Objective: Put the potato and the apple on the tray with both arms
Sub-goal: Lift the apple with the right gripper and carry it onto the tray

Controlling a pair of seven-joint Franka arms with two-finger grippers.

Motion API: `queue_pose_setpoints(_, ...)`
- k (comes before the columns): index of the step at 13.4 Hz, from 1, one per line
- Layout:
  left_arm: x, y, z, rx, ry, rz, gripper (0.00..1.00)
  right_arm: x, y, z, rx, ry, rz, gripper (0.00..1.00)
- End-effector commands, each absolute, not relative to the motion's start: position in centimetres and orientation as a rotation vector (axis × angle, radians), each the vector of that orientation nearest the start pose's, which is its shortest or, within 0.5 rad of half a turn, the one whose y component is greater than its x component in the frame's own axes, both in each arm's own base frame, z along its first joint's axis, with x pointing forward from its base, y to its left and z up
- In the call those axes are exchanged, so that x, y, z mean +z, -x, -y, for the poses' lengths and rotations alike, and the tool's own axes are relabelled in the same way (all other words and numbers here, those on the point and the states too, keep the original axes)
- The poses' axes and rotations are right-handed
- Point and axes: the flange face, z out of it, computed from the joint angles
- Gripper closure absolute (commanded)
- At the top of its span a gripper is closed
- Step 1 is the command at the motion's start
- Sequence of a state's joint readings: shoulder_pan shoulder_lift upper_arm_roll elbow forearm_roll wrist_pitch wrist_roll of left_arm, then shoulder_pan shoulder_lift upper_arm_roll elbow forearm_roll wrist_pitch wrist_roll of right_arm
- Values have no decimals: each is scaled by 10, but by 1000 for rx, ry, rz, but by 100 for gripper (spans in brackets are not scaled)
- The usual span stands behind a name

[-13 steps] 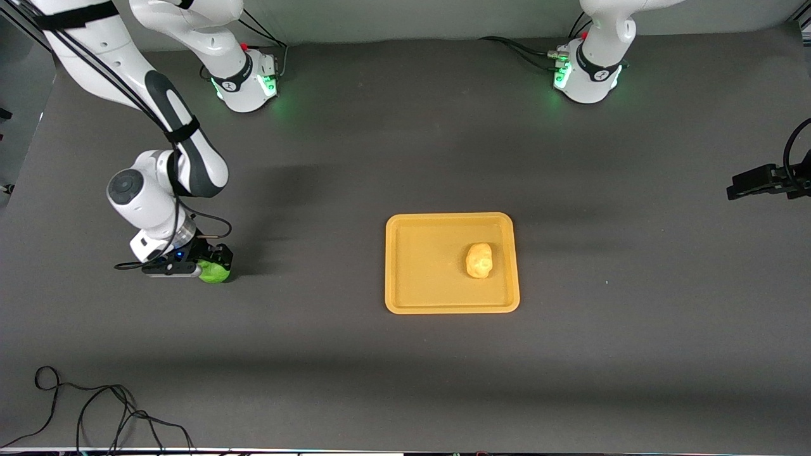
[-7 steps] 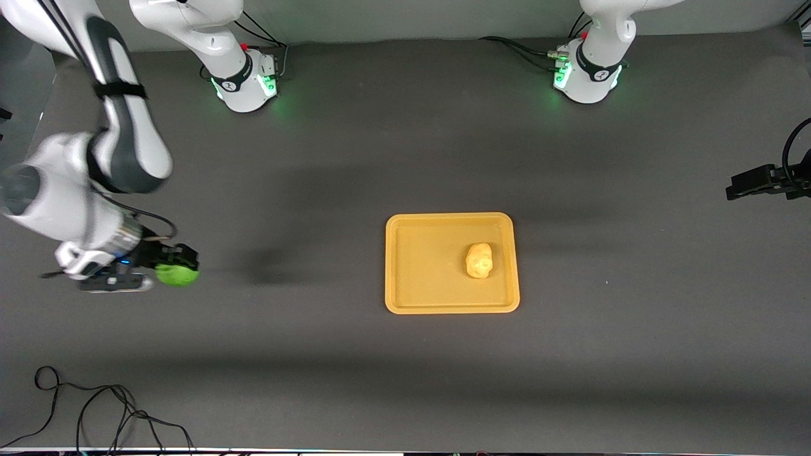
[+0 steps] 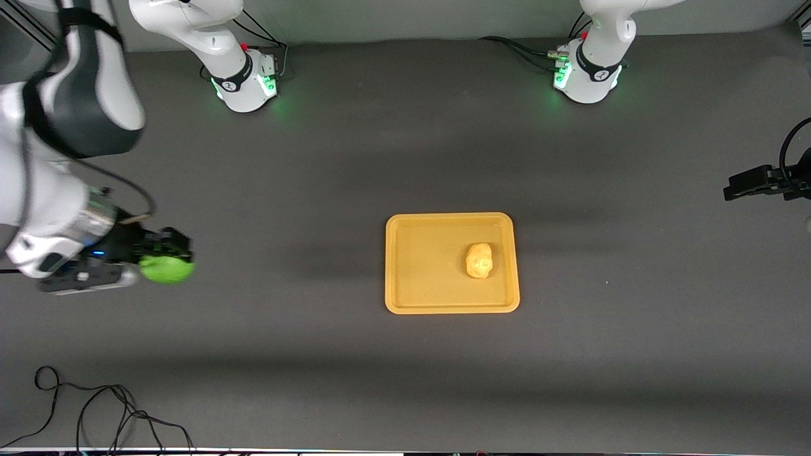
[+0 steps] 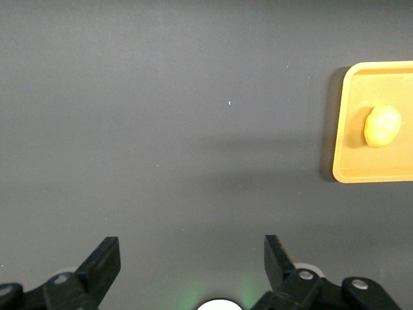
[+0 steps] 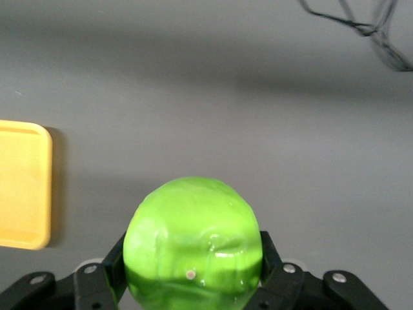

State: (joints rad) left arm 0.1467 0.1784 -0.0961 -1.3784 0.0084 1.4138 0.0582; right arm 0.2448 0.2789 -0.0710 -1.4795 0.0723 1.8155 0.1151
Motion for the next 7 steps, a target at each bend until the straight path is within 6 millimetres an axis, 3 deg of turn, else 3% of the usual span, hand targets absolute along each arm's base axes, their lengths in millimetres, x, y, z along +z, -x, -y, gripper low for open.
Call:
queue_pose_setpoints(1, 599, -591, -38, 218, 3153, -20, 1, 519, -653, -222, -56, 3099, -26, 57)
queue_pose_setpoints(3, 598, -594, -38, 198, 3152, -25, 1, 510, -650, -284, -55, 3099, -127, 58)
queue_pose_setpoints(4, 598, -594, -36, 194, 3152, -30, 1, 505, -643, -324, -67, 3092, -164, 58)
queue_pose_setpoints(7, 600, -594, -31, 191, 3151, -42, 1, 464, -609, -438, -163, 3178, -186, 62)
